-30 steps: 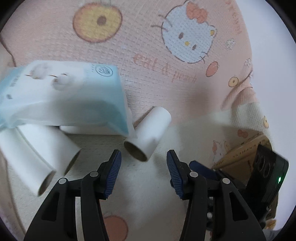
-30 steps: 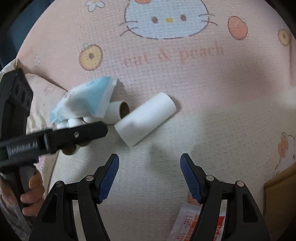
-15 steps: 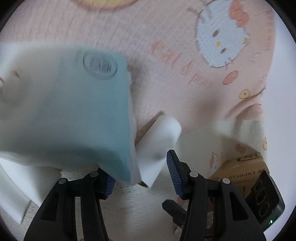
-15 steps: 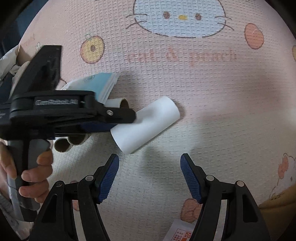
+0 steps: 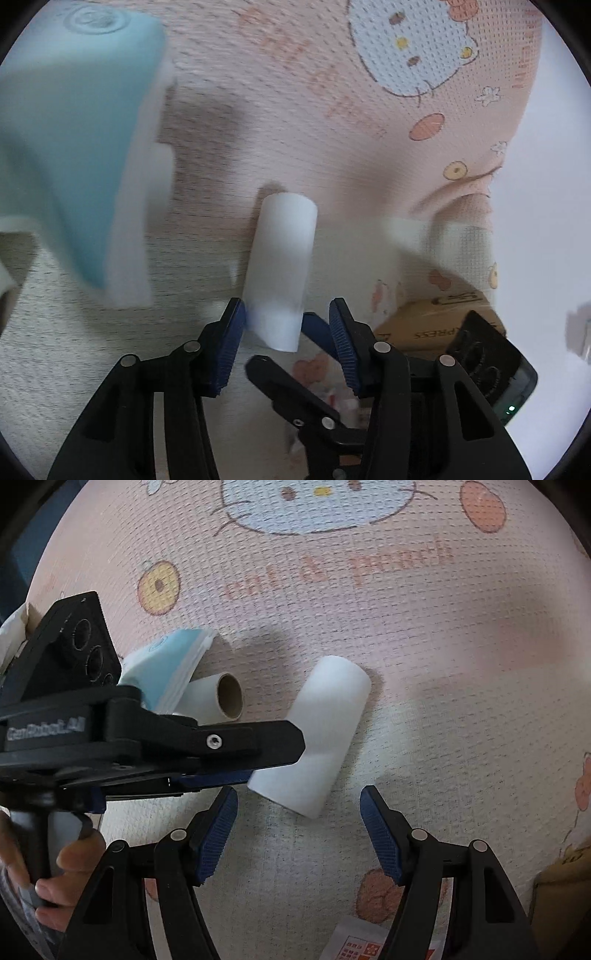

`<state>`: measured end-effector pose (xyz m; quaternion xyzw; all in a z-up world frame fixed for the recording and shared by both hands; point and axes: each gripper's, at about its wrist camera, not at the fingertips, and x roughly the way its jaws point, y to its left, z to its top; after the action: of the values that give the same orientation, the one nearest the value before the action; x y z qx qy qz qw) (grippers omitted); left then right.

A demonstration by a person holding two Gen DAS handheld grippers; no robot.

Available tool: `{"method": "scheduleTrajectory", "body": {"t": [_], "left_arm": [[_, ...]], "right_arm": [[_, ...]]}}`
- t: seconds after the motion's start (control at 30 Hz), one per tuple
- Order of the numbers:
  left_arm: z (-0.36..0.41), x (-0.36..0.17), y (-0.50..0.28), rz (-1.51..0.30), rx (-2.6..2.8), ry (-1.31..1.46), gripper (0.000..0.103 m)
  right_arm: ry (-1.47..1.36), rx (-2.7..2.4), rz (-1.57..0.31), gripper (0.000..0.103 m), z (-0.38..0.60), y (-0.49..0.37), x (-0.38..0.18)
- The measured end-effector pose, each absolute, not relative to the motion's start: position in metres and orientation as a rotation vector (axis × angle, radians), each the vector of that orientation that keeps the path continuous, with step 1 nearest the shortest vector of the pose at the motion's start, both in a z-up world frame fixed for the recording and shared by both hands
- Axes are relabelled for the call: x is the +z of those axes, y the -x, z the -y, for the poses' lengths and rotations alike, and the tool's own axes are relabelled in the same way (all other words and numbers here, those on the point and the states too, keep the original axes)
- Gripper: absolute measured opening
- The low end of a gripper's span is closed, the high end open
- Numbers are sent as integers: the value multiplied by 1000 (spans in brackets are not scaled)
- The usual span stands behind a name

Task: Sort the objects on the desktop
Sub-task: 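Close the left gripper on a white tube while the right gripper clamps it, then lift the white tube off the bed with both grippers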

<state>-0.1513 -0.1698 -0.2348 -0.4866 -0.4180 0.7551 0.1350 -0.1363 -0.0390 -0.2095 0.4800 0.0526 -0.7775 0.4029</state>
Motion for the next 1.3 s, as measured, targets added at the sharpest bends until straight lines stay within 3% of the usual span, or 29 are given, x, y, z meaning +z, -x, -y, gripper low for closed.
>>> {"method": "scheduleTrajectory", "body": {"t": [0.2, 0.27, 0.3, 0.33, 0.4, 0.67, 0.87, 1.3], "left_arm": [[168, -238, 162, 1227, 2205, 1439, 50], [166, -241, 163, 1243, 2190, 1445, 39], [164, -242, 163, 1240, 2178, 1451, 39], [161, -242, 164, 1235, 2177, 1445, 39], [158, -240, 161, 1211, 2201, 1438, 38], [163, -237, 138, 1252, 2218, 1389, 36], [171, -235, 97, 1404, 2215, 1296, 35], [147, -223, 20, 1313, 2230, 1306, 34]], "right_arm": [[-1253, -1962, -28, 67, 31, 147, -212], [-1261, -1965, -14, 67, 29, 148, -213], [-1268, -1950, -5, 64, 28, 149, -214], [-1274, -1937, 1, 54, 28, 149, -215], [-1286, -1919, -9, 45, 27, 147, -218], [-1316, -1850, 47, 45, 18, 129, -218], [-1317, -1794, 59, 45, 20, 108, -205], [-1408, -1700, -71, 44, -4, 47, -195]]}}
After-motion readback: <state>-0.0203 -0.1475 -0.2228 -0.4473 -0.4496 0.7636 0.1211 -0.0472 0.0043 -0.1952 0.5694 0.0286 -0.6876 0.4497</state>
